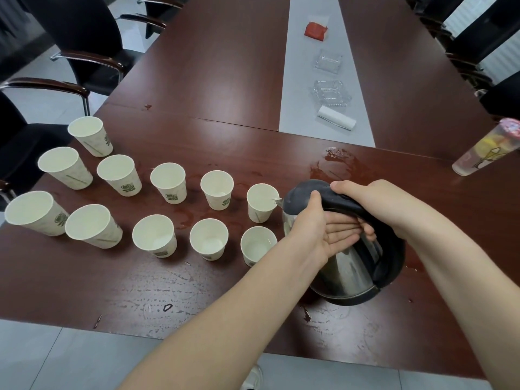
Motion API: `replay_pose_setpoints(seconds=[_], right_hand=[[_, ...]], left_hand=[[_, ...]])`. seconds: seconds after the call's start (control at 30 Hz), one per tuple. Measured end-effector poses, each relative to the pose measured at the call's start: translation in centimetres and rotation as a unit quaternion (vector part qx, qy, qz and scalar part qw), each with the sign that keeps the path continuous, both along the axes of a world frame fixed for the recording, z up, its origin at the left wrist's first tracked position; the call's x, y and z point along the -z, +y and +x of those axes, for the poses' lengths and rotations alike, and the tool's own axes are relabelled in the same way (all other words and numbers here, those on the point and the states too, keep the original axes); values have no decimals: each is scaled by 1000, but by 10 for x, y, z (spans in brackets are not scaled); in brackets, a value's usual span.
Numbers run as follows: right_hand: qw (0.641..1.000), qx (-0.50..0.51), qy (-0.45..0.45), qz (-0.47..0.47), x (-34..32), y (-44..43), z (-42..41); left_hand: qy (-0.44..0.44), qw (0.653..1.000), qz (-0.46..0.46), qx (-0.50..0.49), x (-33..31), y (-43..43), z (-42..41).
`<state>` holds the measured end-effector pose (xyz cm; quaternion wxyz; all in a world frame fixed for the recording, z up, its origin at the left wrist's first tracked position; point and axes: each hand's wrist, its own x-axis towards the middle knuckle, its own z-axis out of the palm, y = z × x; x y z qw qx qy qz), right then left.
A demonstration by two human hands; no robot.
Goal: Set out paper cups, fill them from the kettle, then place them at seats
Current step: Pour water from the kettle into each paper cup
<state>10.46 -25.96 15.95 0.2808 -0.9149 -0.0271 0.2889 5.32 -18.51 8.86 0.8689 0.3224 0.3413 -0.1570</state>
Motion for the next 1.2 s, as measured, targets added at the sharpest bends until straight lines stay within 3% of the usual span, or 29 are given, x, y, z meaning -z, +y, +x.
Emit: replay_pose_setpoints(seconds=[0.87,1.2], right_hand=[[996,36,0,86,8,-9,-1],[987,61,-32,142,10,-35,-15]], left_hand=[[-8,1000,30,2,-6,-2,4],[-36,995,93,-4,-16,-21,-6]])
